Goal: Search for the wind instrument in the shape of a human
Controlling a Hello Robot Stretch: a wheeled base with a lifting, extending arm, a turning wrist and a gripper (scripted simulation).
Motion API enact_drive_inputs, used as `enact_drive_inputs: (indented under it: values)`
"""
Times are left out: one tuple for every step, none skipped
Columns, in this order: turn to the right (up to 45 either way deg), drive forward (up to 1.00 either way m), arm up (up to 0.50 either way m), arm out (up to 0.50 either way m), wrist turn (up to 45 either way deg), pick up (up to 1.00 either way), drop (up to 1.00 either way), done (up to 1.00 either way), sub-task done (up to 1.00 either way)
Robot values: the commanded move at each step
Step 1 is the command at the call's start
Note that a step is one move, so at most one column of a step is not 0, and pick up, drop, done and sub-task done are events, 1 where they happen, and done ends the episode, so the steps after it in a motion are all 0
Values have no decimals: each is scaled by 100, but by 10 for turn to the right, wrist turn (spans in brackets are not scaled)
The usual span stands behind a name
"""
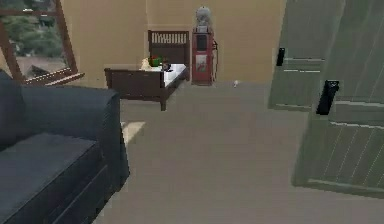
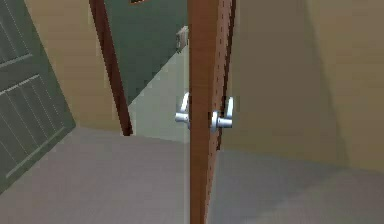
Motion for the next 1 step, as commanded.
enact_drive_inputs:
  values:
    - [30, 0, 0, 0, 0, 0, 0, 0, 0]
